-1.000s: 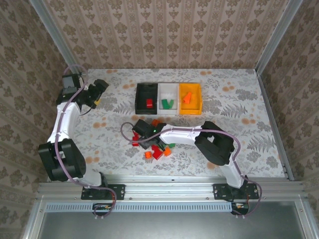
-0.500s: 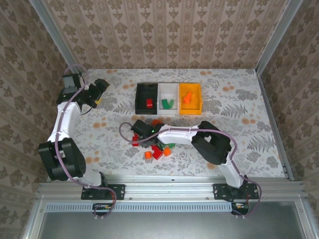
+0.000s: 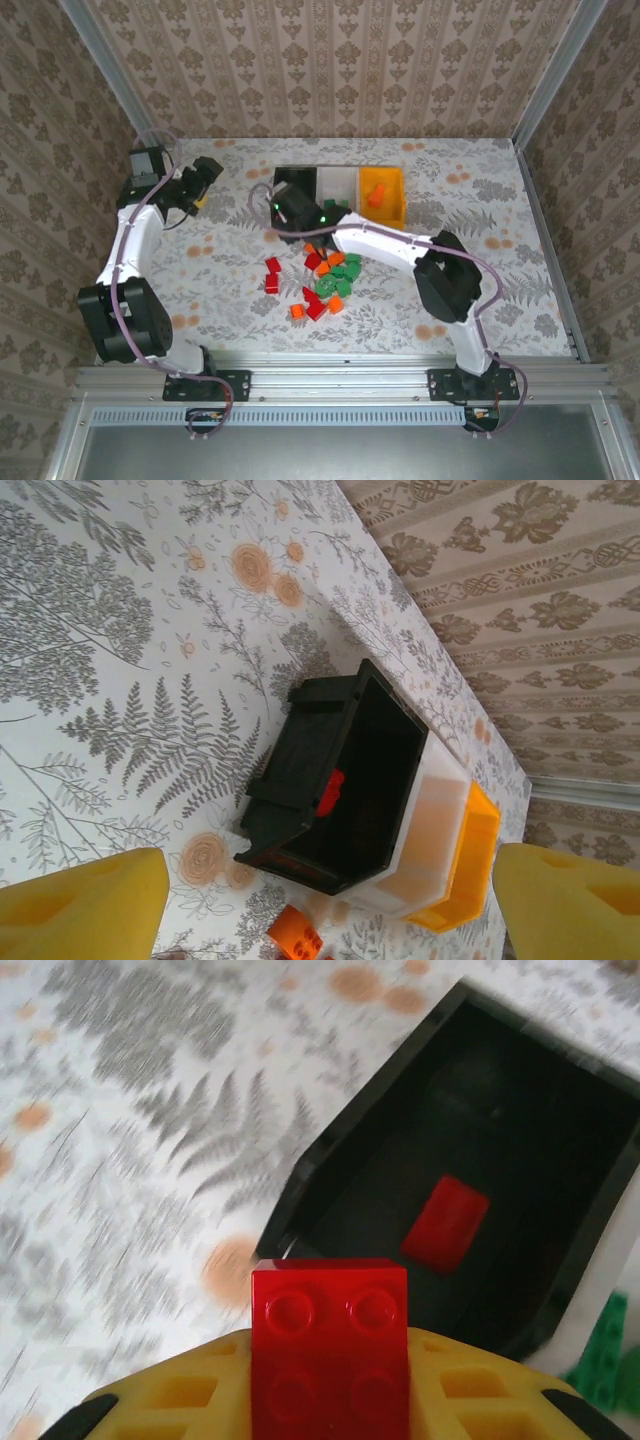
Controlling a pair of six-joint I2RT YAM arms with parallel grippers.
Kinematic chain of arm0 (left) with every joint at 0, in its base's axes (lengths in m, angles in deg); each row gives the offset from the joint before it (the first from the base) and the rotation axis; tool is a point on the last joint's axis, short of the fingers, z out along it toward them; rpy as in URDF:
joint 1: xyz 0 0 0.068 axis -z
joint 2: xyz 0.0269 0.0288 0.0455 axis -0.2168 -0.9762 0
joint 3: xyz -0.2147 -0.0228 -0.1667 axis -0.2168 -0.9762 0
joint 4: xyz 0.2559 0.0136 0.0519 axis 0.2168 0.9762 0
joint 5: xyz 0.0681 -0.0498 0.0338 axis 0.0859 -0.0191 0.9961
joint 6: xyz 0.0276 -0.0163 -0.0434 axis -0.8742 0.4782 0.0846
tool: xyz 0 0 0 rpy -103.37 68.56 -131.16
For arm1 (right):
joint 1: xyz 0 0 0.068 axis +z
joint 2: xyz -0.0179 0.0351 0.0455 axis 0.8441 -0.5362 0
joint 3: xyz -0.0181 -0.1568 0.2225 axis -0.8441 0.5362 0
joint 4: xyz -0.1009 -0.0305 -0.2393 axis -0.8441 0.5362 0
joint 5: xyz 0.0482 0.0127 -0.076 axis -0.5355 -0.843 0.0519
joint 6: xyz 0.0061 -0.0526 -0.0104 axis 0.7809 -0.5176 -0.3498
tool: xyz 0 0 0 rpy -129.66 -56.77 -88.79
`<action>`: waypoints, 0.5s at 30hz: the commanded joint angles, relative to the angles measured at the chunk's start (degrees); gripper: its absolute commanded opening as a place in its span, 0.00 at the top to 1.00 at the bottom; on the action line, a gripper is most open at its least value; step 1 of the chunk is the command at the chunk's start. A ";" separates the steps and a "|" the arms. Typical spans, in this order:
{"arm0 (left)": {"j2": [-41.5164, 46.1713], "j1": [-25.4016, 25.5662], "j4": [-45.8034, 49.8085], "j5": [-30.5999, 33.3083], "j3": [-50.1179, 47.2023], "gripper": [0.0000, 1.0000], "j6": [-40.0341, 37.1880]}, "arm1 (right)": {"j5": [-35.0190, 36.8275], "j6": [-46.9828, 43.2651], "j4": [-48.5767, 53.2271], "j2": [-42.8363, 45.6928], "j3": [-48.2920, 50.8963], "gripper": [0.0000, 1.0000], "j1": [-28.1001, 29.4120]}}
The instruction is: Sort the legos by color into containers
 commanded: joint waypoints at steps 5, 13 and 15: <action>-0.55 2.04 -0.88 -1.49 -0.44 0.14 0.80 | 0.39 -1.47 10.33 -13.60 -18.07 0.66 -3.96; -0.67 2.77 -0.68 -1.82 -0.11 0.14 0.62 | -0.15 -2.77 18.99 -21.57 -33.12 0.55 -5.58; -0.67 2.85 -0.70 -1.79 -0.10 0.14 0.54 | 0.08 -2.87 18.72 -20.72 -32.53 0.51 -5.42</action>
